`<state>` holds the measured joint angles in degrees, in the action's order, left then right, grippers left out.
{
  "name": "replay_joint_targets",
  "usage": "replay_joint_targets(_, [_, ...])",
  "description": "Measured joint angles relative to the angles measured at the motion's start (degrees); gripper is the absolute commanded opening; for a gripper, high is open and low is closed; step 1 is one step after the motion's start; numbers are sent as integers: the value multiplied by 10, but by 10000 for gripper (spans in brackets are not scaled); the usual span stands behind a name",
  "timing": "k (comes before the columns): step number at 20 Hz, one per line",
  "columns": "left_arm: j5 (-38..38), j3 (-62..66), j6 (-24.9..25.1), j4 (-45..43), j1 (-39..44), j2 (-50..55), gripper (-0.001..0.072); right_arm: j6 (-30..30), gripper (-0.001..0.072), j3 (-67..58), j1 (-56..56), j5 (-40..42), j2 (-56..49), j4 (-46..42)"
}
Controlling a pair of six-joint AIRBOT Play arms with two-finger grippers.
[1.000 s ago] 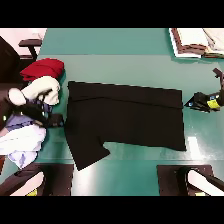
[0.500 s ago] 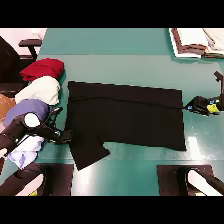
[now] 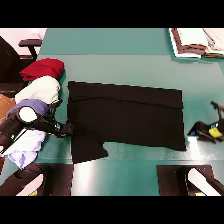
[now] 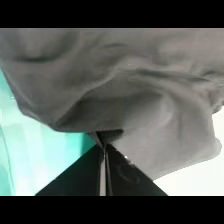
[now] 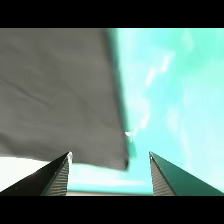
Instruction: Fold the shirts.
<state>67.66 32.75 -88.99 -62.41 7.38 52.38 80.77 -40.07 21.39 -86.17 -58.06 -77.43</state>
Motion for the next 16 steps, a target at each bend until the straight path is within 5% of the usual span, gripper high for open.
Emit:
replay_joint_targets(5, [1,8,7,1,0,0,27,-6,403,98,52,26,-22,40])
replay_joint_targets(7, [3,9,8,0,0,0,27,-9,144,108,33,34,-42,61])
replay_joint_targets(10, [19,14,8,-10,0,-3,25,-13,15,95,-6,51,-61,70])
replay_joint_targets(16, [107,22,-17,-31,0,-108,25,-14,15,46,-48,2,20,10])
